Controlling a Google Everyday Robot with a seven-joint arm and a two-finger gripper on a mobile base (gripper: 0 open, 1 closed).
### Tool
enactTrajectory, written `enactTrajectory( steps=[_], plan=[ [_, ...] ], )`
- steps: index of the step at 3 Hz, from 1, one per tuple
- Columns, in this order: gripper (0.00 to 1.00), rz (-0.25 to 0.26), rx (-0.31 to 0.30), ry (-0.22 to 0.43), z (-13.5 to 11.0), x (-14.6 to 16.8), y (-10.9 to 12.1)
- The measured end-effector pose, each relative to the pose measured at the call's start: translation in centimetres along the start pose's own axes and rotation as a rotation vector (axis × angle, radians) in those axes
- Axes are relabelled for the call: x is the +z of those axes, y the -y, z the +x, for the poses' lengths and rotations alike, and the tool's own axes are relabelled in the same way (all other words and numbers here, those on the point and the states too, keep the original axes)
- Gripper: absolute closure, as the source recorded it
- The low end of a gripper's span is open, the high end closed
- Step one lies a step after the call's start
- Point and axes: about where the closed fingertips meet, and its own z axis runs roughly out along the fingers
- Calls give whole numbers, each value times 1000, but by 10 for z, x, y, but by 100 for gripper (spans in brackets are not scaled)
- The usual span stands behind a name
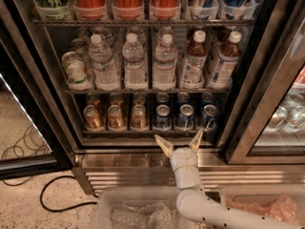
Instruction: Pick pepsi can from bottom shelf of fridge
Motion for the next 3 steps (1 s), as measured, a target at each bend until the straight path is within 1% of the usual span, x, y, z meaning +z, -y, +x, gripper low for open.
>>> enactTrajectory(
  steps=[1,2,3],
  plan=[
    [0,16,8,40,-5,2,20],
    [14,46,24,68,-8,2,32],
    [13,63,36,70,-5,0,33]
  ],
)
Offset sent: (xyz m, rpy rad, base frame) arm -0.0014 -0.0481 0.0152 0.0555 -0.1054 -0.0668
